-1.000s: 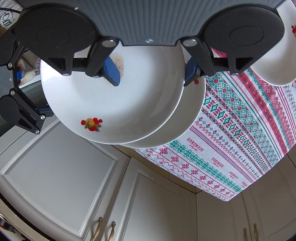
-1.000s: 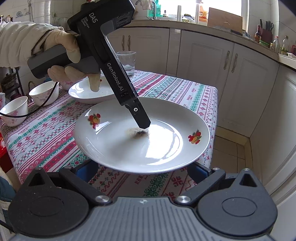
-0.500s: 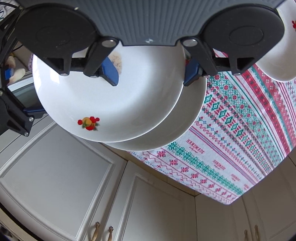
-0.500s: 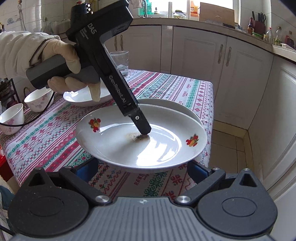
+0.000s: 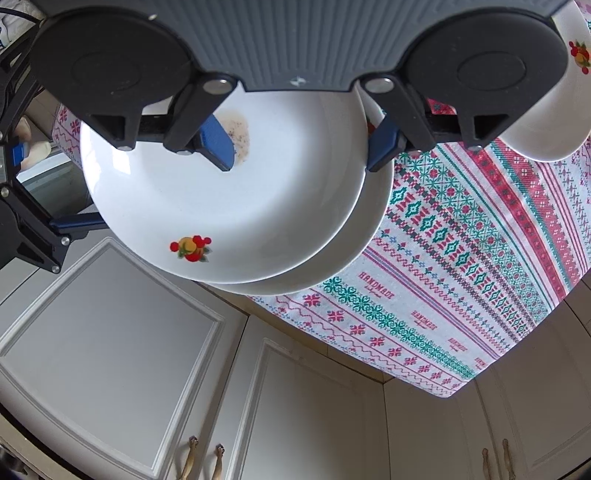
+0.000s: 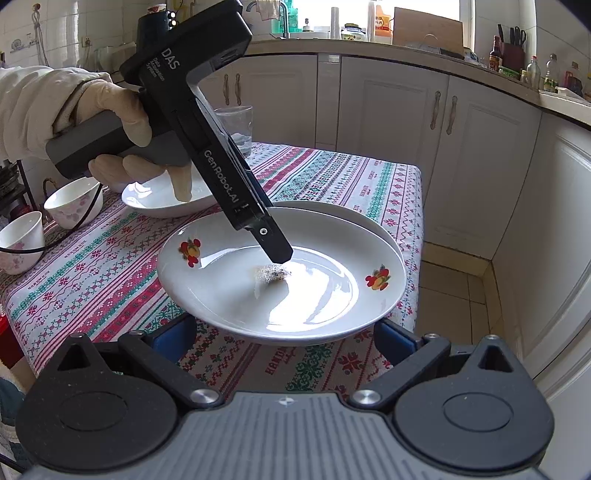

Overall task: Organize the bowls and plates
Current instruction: 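Lower the stained plate onto the plain plate with the left tool, then open the left tool and lift it away from the plate stack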

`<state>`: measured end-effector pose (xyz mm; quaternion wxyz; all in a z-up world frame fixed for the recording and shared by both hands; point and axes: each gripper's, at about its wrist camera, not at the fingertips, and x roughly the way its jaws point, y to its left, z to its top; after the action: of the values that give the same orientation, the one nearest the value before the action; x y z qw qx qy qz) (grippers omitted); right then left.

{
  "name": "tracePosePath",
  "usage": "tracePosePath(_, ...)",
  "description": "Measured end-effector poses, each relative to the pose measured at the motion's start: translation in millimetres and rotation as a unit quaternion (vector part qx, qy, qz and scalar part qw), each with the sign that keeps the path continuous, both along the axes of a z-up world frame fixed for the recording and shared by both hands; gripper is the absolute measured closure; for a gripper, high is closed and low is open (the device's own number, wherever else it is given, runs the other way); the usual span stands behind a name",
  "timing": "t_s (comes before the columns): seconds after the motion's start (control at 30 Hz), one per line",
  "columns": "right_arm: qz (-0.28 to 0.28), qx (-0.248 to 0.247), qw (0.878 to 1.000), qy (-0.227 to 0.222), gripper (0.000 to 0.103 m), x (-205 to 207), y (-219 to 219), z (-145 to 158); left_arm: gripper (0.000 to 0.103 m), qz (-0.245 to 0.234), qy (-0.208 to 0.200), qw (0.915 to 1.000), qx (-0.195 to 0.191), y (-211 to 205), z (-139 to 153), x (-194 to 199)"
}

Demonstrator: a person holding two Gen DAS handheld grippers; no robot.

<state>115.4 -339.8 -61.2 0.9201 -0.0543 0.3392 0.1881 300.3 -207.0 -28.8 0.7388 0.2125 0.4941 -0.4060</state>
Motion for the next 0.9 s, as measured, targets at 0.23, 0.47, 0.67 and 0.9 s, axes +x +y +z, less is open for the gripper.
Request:
tracePosePath(0.23, -0.004, -0.001, 1.0, -0.003, 0.0, -3.0, 1.8, 0.4, 0.025, 0.007, -0.01, 0.9999, 0.0, 8.2, 4.4, -6.7)
tracePosePath(0.47, -0.002, -0.007, 1.0, -0.017, 0.0, -15.1, 8.6, 8.4, 0.025, 0.024, -0.023, 0.9994, -0.012, 24.6, 13.0, -20.2)
tracePosePath(0.67, 0.001, -0.014, 0.999, -0.029, 0.0, -30.9, 15.1, 18.3, 0.025, 0.037, -0.037, 0.9981, -0.032, 40.0, 25.4, -44.0)
tracePosePath(0.9, -0.004, -0.024, 0.999, -0.046, 0.0, -48.9, 24.7, 31.6, 0.015, 0.071, -0.079, 0.9917, -0.073, 63.5, 40.6, -92.7)
